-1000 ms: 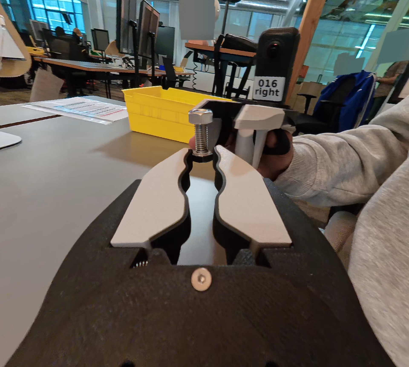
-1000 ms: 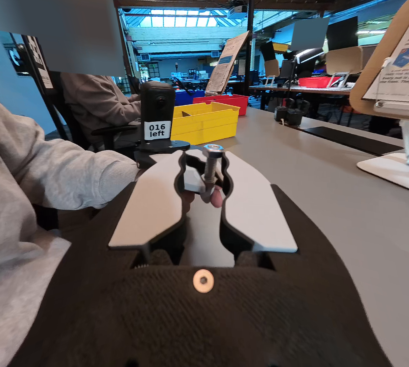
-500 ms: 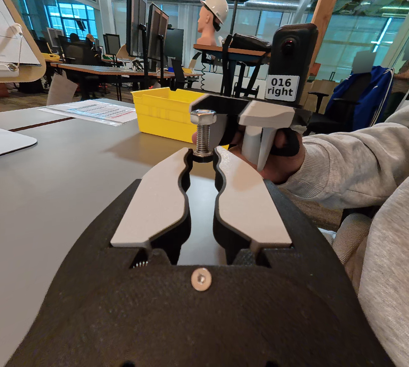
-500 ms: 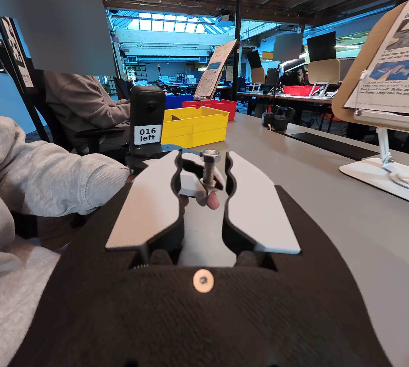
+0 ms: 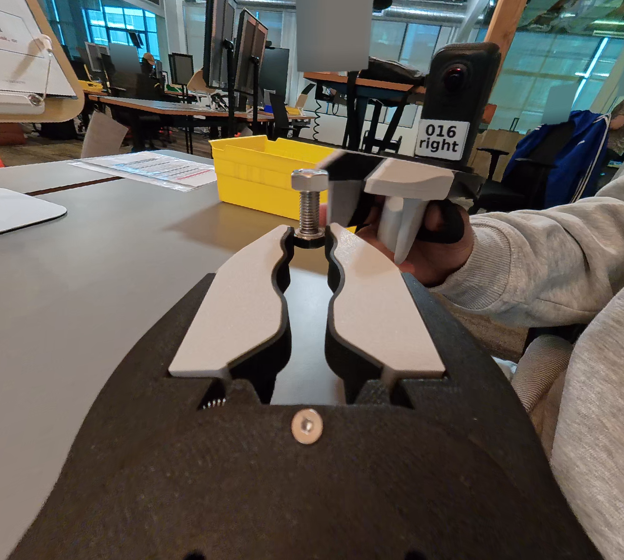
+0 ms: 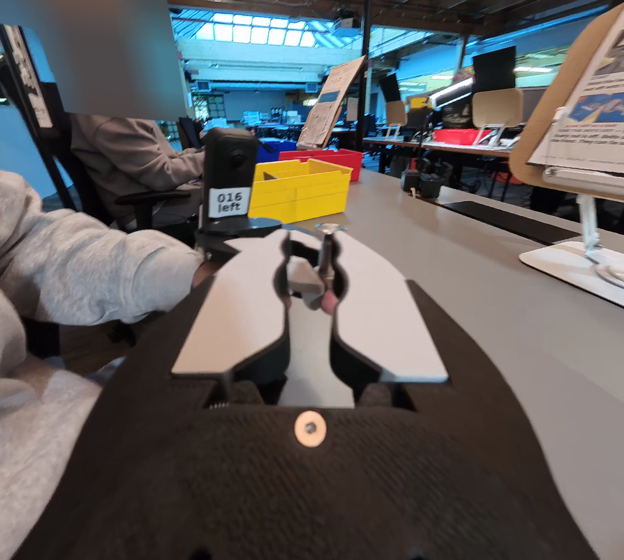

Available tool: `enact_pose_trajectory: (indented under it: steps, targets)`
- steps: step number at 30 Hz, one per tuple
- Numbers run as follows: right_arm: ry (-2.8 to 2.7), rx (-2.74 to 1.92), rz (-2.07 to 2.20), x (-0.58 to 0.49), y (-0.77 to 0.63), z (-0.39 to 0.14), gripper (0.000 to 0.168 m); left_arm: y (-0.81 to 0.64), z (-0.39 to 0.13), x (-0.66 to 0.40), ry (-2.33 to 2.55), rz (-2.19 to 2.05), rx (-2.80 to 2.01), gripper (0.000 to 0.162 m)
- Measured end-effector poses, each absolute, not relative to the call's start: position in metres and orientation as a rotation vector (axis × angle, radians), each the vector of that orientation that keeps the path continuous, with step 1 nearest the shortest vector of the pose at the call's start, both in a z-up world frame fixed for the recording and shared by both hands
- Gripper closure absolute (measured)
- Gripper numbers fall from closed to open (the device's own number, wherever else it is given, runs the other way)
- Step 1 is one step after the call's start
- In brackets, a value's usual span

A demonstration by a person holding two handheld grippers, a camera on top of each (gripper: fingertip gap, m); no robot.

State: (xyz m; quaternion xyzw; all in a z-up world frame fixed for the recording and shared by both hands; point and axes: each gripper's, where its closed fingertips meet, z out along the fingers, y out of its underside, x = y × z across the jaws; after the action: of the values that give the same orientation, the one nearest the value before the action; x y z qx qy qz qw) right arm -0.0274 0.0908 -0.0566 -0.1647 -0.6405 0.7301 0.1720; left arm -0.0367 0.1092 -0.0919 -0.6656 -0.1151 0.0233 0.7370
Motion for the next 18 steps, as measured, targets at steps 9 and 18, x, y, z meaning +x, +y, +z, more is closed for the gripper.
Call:
enact_pose_trajectory:
  steps: [9,18]
  targets:
    - [-1.751,-0.486,2.046,-0.0337,0.0946,-0.0536,0.132,0.1101,-0.0918,-0.0354,-0.248,0.050,-1.463,0.143]
    - [-1.795,-0.539,2.066,-0.0348,0.0983,-0.0558,0.145,0.1100,-0.0917,-0.0365,-0.257,0.048,-1.462,0.143]
